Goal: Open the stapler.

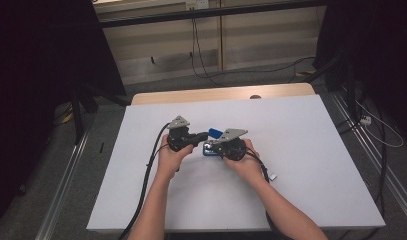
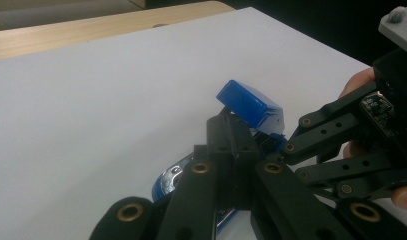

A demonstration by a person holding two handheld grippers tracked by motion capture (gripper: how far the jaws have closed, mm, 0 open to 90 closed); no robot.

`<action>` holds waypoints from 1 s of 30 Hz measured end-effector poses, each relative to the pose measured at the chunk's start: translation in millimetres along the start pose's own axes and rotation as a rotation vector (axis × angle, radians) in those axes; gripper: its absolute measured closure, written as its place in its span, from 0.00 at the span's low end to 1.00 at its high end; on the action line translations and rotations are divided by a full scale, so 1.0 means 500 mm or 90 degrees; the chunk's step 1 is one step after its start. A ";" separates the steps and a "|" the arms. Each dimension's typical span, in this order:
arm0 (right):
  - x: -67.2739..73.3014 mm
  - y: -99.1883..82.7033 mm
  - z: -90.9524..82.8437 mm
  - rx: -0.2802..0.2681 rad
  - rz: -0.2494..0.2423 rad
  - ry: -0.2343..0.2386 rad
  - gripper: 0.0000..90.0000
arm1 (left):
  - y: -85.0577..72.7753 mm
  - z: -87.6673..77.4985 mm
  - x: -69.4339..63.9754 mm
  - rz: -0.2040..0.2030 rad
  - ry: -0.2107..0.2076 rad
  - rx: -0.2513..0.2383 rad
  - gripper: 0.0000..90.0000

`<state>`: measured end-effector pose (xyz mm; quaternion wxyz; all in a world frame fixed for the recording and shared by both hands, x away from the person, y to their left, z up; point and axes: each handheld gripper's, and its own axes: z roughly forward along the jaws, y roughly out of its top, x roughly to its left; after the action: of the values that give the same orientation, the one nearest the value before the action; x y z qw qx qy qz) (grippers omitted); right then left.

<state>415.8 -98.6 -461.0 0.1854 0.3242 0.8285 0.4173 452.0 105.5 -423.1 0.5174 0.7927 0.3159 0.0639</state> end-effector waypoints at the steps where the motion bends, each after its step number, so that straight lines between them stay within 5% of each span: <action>1: 0.000 0.000 0.000 0.000 -0.001 -0.003 1.00 | 0.000 0.000 0.000 0.000 0.000 0.000 1.00; 13: -0.002 -0.001 -0.004 0.002 0.002 -0.011 1.00 | 0.001 0.001 0.001 -0.005 0.002 0.000 1.00; 26: -0.004 0.005 -0.015 -0.038 0.029 -0.019 1.00 | 0.002 0.001 0.000 -0.004 0.004 0.001 1.00; 30: -0.001 0.012 -0.019 -0.046 0.017 -0.032 1.00 | 0.003 0.001 -0.001 -0.005 0.006 0.000 1.00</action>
<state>413.0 -102.0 -450.4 0.2120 0.3383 0.8038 0.4411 452.6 104.5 -422.2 0.5160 0.7914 0.3213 0.0653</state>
